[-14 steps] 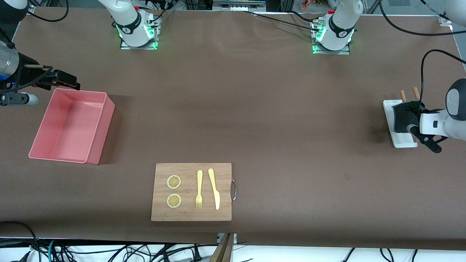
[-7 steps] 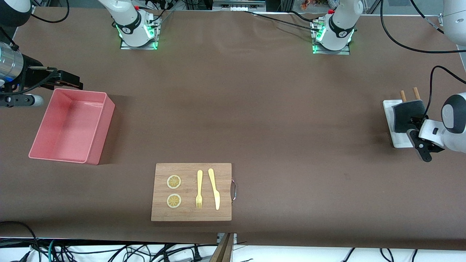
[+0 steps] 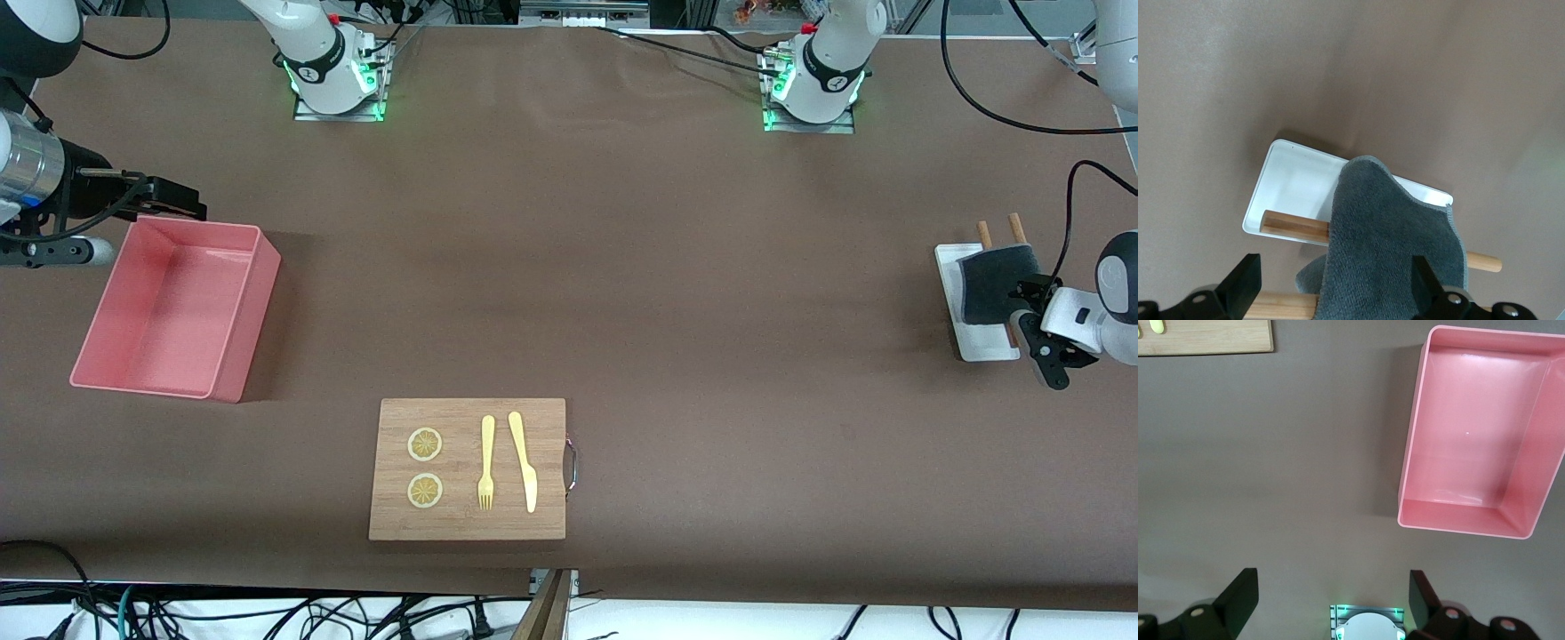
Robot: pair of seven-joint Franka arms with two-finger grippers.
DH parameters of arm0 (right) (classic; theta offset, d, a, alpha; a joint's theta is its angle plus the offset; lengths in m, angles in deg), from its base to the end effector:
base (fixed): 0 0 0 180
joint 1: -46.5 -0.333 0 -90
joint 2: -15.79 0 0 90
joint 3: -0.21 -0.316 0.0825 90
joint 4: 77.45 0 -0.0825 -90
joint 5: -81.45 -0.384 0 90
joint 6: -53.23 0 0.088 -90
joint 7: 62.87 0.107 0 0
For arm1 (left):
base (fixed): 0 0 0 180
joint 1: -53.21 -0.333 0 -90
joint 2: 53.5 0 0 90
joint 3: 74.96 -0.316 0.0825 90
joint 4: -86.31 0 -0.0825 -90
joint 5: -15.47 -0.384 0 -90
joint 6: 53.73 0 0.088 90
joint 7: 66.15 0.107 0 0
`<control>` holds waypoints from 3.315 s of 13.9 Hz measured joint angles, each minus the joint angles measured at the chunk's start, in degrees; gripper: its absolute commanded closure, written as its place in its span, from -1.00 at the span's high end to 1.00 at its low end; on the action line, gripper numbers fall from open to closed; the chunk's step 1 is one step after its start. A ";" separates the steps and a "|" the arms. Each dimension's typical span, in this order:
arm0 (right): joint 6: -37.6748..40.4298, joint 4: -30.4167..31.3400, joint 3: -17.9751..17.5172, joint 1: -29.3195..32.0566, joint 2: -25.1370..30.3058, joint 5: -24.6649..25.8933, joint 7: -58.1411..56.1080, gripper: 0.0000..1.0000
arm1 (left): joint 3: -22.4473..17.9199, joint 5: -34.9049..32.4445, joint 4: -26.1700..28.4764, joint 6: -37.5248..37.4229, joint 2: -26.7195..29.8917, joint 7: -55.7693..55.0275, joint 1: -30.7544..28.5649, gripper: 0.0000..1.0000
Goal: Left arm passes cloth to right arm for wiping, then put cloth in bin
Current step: 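Grasp the grey cloth with the left gripper and lift it off the sticks, then carry the cloth to mid-table with the left gripper while the right gripper approaches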
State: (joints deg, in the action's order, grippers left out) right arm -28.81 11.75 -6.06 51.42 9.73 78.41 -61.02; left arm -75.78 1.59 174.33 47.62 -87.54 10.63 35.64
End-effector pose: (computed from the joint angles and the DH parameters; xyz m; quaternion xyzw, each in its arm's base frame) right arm 0.5662 0.0166 0.5618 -0.9929 0.0033 0.1156 0.0291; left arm 0.6204 0.2271 0.2859 0.8300 -0.5155 -0.2063 0.0532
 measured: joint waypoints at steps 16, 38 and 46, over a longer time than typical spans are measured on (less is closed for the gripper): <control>0.32 -0.02 -0.35 -0.05 -0.02 -0.16 -0.03 0.99 | 0.24 0.39 0.40 -0.14 -0.46 0.24 -1.47 0.00; -0.80 -0.13 -0.74 -7.39 -0.06 -13.16 37.77 0.99 | 1.56 2.75 -16.12 -24.61 0.99 -0.65 4.64 -1.00; -6.48 -0.13 -0.76 -11.18 -1.12 -19.44 53.62 0.99 | 1.87 24.66 -23.88 -39.47 1.23 -35.56 17.84 -1.00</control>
State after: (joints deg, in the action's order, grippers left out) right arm -35.29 11.62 -6.82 40.24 8.61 58.97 -7.40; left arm -73.91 26.25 150.45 8.15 -86.31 -24.94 53.48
